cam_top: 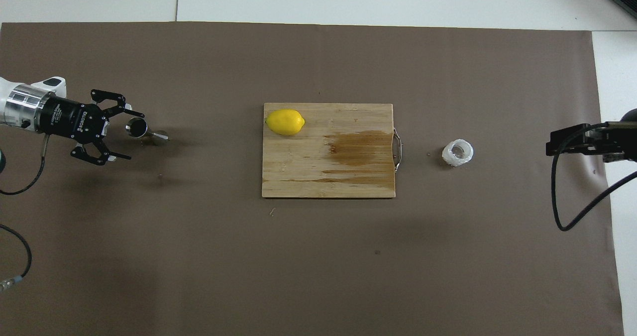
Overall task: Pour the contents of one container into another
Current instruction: 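Move the left gripper onto the small dark cup and close it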
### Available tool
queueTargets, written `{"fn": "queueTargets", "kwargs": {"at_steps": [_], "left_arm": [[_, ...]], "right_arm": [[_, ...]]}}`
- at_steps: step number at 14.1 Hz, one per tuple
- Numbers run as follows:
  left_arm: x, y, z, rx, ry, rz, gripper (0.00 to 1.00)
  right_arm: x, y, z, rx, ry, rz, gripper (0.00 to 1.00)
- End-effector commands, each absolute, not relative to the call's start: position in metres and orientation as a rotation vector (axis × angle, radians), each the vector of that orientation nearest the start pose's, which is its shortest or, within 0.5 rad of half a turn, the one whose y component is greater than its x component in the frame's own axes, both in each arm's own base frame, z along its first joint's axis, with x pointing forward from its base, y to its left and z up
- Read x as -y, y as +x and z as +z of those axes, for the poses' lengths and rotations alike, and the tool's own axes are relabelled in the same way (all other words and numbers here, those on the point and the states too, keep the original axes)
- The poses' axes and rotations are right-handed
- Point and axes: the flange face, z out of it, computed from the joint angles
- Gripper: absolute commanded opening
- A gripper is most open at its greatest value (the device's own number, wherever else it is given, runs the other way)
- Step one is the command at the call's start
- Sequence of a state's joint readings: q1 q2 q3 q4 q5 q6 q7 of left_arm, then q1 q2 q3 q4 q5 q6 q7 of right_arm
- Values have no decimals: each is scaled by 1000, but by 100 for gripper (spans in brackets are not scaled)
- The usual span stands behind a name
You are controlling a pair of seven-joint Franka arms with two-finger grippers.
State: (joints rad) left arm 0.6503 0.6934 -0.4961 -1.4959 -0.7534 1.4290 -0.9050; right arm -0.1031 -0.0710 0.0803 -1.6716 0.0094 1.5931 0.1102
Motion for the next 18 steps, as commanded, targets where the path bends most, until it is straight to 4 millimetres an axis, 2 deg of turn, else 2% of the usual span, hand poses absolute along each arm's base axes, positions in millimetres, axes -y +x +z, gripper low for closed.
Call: {"fn": "queueTargets", "kwargs": {"at_steps": [1, 3, 6, 9, 18], "left_arm": [[-89, 651, 320, -1221, 1638, -1245, 100], [-94, 654, 314, -1258, 1579, -1282, 100], [-103, 661, 309, -1297, 1549, -1227, 100], [-103, 666, 301, -1308, 1520, -1204, 100], [-110, 660, 275, -1327, 1459, -1252, 100]], "right_arm": [[12, 530, 620, -191, -3129, 18, 100], [12, 531, 619, -191, -3129, 20, 100], [12, 531, 619, -191, -3129, 20, 100], [12, 530, 620, -191, -3129, 18, 100], [12, 531, 619, -191, -3129, 20, 100]]}}
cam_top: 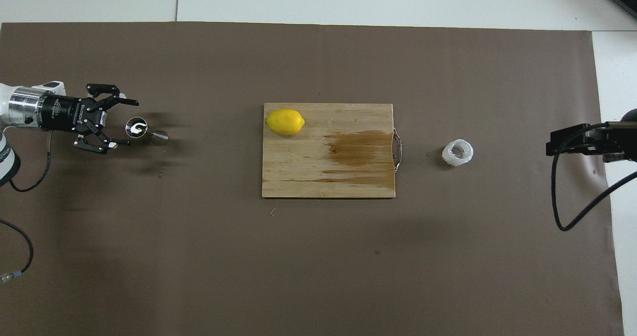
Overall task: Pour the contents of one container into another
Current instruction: 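Move the left gripper onto the small dark cup and close it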
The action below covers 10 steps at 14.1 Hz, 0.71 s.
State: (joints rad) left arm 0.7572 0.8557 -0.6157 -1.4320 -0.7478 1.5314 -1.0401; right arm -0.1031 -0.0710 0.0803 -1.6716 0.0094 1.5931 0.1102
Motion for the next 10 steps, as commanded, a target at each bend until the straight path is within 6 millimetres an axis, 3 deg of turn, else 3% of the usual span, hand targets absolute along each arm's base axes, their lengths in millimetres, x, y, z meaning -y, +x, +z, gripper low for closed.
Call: {"fn": "queueTargets", "kwargs": {"at_steps": [1, 10], "left_arm": [[-109, 659, 270, -1322, 1454, -1264, 100], [-102, 654, 257, -1299, 1426, -1304, 100]], "right_arm": [[12, 531, 619, -191, -3129, 20, 100], [12, 531, 619, -191, -3129, 20, 100]]}}
